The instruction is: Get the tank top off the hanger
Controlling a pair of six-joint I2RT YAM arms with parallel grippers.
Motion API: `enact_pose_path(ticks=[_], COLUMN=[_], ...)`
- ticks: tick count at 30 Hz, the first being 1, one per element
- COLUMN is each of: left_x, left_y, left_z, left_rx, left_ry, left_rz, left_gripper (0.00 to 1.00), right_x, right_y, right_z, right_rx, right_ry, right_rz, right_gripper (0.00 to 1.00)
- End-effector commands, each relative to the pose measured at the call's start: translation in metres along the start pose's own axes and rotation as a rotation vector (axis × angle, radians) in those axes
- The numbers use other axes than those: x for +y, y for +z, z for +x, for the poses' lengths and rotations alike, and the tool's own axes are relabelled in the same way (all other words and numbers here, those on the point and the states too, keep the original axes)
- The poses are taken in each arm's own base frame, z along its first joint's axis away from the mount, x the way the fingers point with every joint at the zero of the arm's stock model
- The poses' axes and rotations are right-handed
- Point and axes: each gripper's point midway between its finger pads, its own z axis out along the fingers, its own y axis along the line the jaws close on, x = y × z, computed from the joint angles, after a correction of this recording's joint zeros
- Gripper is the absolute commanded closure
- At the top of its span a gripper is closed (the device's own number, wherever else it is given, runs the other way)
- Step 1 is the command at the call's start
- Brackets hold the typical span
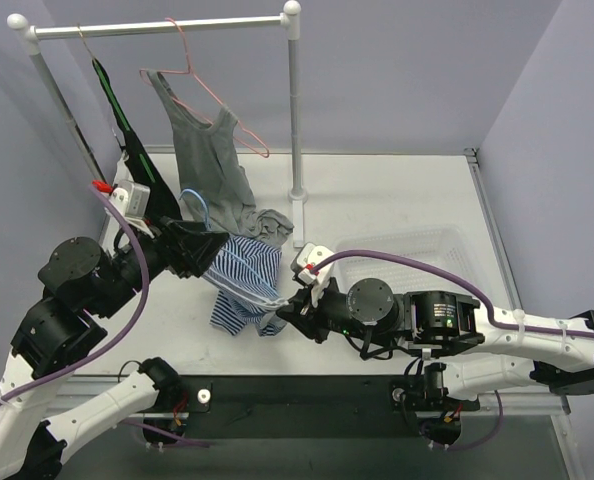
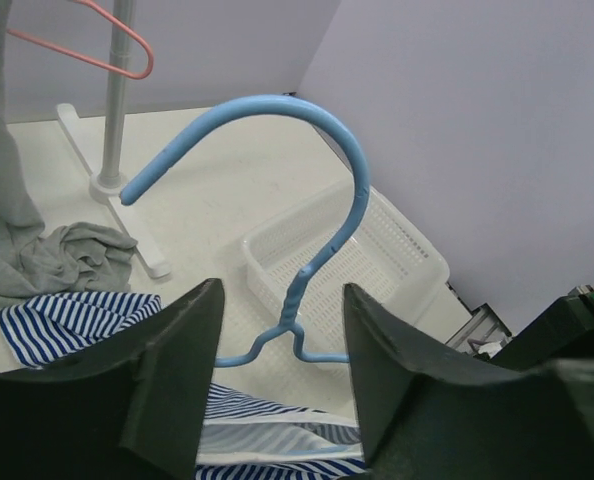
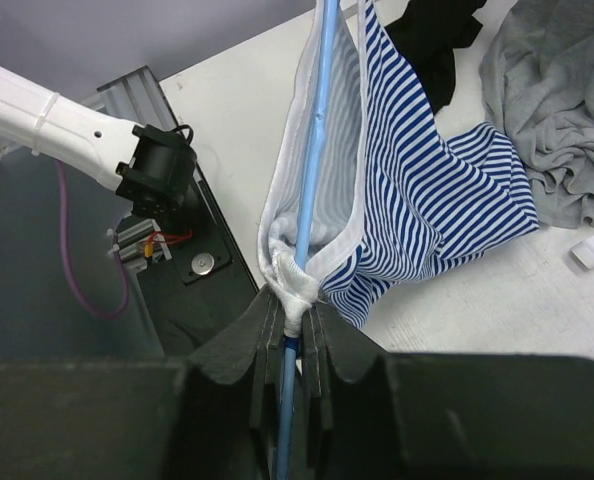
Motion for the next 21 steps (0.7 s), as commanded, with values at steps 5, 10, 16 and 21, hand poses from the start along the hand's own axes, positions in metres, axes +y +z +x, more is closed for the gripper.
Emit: enact_pose_path(ticks=[5, 10, 16, 21], left_x=[-0.003, 0.004, 0.014, 0.027], left_y=[0.002, 0.002, 0.0, -0.006], left_z=[-0.018, -0.016, -0.013, -0.017], left_rx=[-0.078, -0.067, -0.064, -0.07], left_ry=[0.006, 0.01, 0.032, 0.063], left_rz=[0.003, -0.033, -0.076, -0.151], left_gripper=[0.78, 1.0, 1.0, 1.0], right_x=[0.007, 0.004, -0.012, -0.036], right_y=[-0.001, 0.0, -0.01, -0.026], right_z=[-0.022, -0.019, -0.026, -0.04], right_rx=[-0.094, -0.092, -0.133, -0.203], right_ry=[0.033, 0.052, 0.138, 0.305], right_rz=[-0.019, -0.001, 0.078, 0.21], right_gripper=[1.0, 0.98, 0.54, 0.48])
